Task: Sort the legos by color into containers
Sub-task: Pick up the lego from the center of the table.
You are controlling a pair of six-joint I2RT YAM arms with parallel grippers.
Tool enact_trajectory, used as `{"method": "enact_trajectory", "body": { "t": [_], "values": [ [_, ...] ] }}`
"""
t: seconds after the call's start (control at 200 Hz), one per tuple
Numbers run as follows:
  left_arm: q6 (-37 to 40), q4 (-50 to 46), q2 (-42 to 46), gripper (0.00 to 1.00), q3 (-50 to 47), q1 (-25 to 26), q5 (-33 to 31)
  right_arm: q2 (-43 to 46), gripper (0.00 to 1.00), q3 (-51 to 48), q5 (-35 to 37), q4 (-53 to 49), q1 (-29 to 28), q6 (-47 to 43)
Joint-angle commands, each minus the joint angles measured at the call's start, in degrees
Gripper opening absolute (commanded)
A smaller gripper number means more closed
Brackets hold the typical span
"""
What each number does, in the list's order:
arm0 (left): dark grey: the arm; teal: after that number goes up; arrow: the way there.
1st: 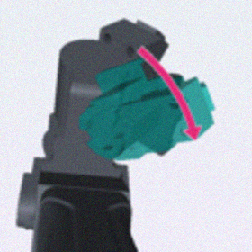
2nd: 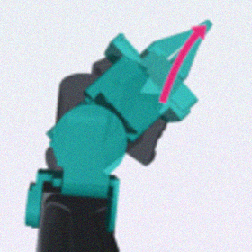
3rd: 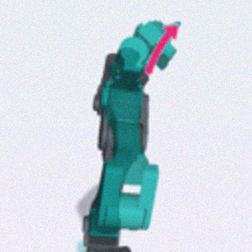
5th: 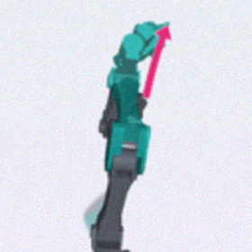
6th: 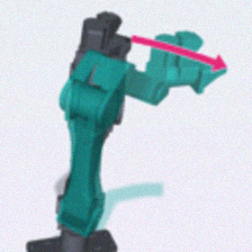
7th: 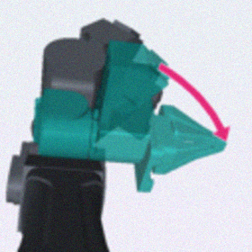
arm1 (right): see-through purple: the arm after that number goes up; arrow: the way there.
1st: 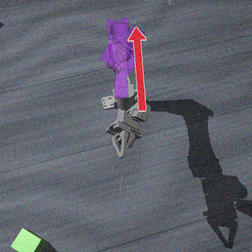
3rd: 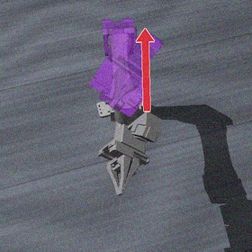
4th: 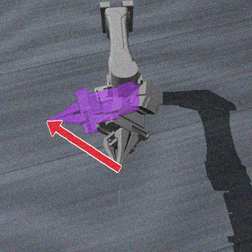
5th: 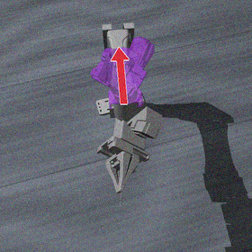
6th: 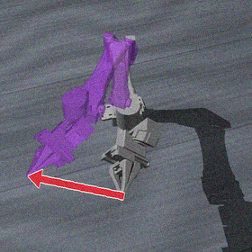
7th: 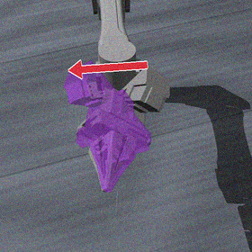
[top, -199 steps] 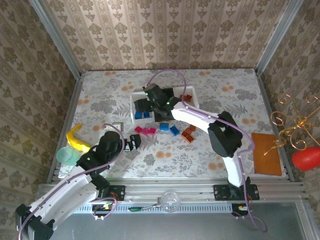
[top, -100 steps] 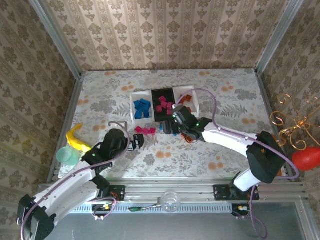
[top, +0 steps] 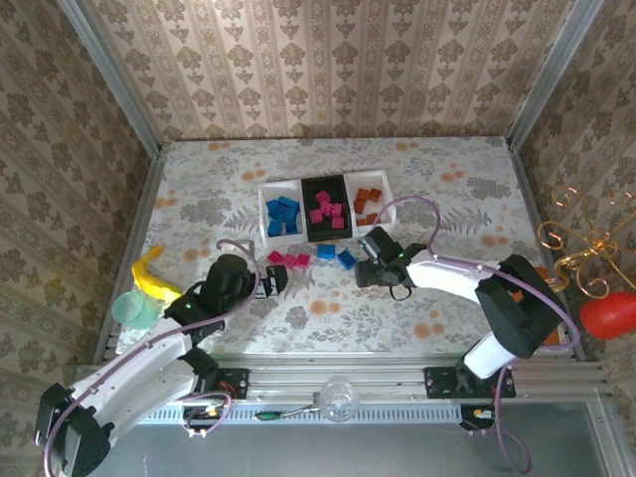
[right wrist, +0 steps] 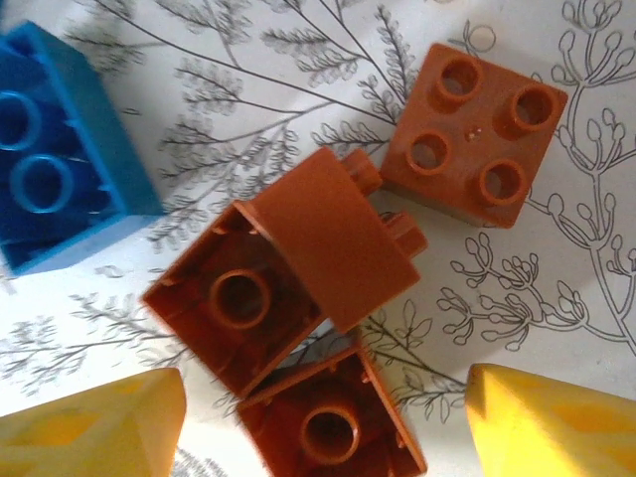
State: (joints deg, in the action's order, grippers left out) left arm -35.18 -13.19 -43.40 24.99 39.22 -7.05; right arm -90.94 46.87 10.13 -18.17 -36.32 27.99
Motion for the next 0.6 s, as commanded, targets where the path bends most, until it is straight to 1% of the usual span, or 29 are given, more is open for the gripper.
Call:
{"method": "enact_trajectory", "body": {
  "t": [0.0, 0.1, 0.305, 0.405, 0.48, 0.595],
  "values": [
    [0.03, 0.82, 0.31, 1.0, -0.91, -0.55, 0.73, -1.54, 0.71, 1.71, 0.04, 0.0, 0.37, -1.23],
    [0.02, 0.62, 0.69, 1.0, -1.09, -0.64, 0.55, -1.62, 0.63, 1.57, -1.58, -0.35, 0.1, -1.44],
    [0.37, 1.9, 0.04, 1.0, -1.11, -0.9, 1.11, -0.4, 0.45, -0.4, -3.73, -1.2, -2.36, -0.93],
    [0.81, 2.13, -0.67, 1.0, -0.45, -0.86, 1.42, 2.08, 0.38, -1.37, -4.95, -1.82, -3.38, -0.65],
    [1.12, 2.24, -1.02, 1.0, -0.13, -0.9, 1.75, 5.42, 0.34, -1.76, -6.68, -2.21, -3.63, -0.56],
    [1.34, 3.19, -1.32, 1.0, -0.21, -0.92, 2.62, 10.8, 0.32, -0.49, -7.38, -2.87, -3.72, -0.89]
  ]
}}
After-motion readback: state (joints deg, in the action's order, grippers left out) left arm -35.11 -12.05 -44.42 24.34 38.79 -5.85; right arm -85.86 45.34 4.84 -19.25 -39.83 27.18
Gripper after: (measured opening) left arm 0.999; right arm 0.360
